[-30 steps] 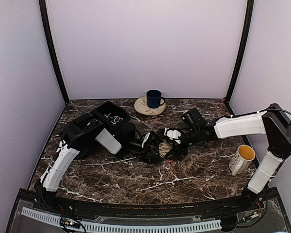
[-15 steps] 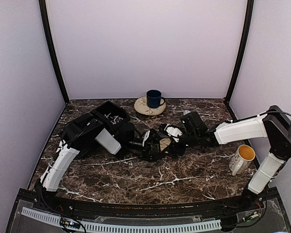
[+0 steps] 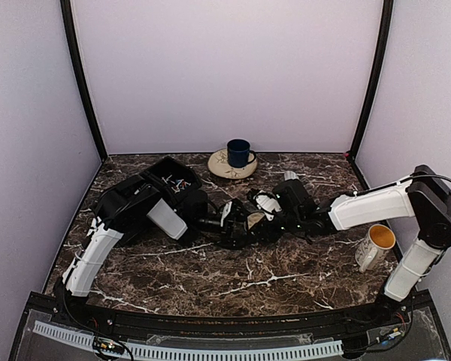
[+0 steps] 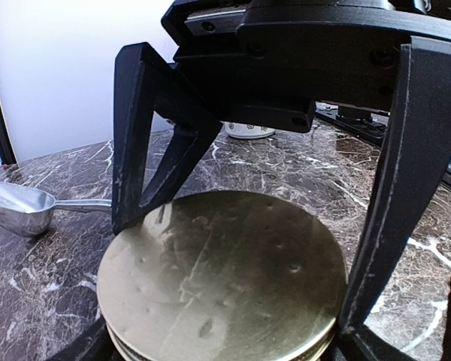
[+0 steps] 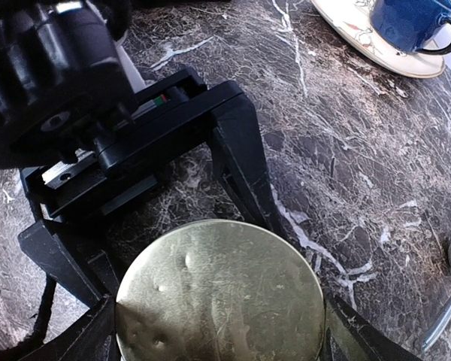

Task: Pack the candies
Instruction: Screw the box lid onto the packing box.

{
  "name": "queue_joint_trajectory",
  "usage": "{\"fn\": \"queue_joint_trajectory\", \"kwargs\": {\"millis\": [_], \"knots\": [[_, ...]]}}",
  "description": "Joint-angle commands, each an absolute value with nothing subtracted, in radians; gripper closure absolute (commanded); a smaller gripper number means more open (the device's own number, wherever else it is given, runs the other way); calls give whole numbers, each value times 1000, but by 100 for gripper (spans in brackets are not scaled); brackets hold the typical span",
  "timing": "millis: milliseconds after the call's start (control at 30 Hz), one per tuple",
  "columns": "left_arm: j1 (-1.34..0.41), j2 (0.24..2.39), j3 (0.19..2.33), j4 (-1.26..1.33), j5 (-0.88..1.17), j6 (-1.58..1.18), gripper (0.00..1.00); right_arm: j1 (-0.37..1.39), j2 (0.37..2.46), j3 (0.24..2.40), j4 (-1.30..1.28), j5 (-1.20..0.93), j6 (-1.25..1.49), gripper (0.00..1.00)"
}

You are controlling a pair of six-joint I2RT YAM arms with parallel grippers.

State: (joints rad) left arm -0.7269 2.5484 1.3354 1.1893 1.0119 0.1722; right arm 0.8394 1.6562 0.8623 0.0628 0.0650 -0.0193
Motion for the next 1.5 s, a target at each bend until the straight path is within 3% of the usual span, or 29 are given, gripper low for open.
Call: {"fn": "queue_joint_trajectory", "kwargs": {"millis": [0, 67, 100, 467, 767, 1467], "knots": [[-730, 2705, 1255, 1000, 963, 217, 27, 853, 1650, 846, 90, 108, 38, 16], [-729, 2706, 1255, 1000, 965, 217, 27, 853, 1638, 845, 81, 107, 38, 12], [-729, 2706, 1255, 1001, 965, 217, 27, 854, 1632, 842, 76, 105, 37, 1], [-728, 2708, 1256, 1000, 1000, 226, 26, 849, 1518, 815, -11, 32, -156, 2], [-726, 2709, 1260, 998, 1145, 238, 24, 786, 1500, 878, -148, -260, -491, 3], [-728, 2721, 1264, 1054, 1309, 199, 25, 670, 1749, 1142, -464, -570, -975, 3]]}}
